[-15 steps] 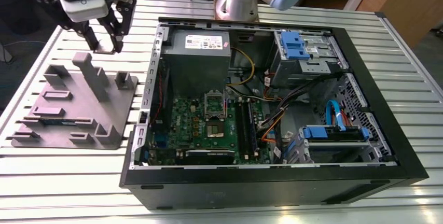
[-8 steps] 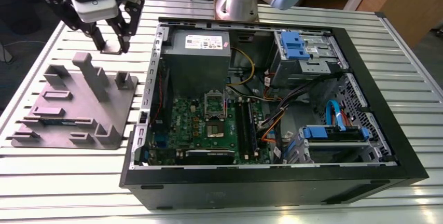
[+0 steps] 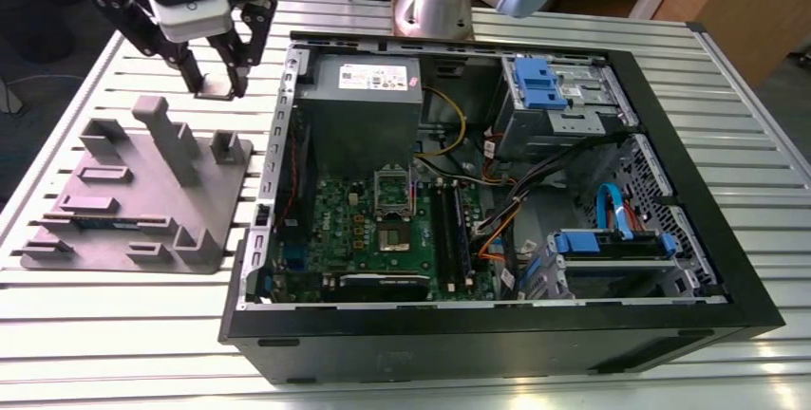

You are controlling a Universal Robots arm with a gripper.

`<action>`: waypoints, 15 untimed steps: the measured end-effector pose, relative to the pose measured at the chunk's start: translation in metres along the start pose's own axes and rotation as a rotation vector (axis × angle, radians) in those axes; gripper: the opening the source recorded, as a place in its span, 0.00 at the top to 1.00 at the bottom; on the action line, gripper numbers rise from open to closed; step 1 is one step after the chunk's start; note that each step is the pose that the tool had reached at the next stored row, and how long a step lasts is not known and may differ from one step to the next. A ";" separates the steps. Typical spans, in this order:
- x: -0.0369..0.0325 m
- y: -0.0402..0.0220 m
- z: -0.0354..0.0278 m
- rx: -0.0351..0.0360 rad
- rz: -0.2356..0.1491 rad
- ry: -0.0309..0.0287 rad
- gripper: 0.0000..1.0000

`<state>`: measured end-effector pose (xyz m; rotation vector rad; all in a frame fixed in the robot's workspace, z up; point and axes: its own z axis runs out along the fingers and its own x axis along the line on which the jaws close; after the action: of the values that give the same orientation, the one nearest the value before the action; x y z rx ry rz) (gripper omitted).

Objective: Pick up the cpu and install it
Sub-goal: 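Pick up the cpu and move it towards the insertion slot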

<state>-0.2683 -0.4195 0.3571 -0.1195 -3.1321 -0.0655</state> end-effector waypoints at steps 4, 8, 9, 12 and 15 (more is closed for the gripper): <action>-0.0002 0.0001 -0.0016 -0.0005 0.000 0.0003 0.53; -0.0001 0.0001 -0.0033 -0.0018 0.000 0.0001 0.53; -0.0001 0.0002 -0.0033 -0.0018 0.000 0.0000 0.53; -0.0001 0.0002 -0.0034 -0.0017 0.000 0.0001 0.53; -0.0013 0.0003 -0.0035 -0.0015 0.000 0.0004 0.53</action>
<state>-0.2669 -0.4195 0.3606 -0.1190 -3.1318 -0.0679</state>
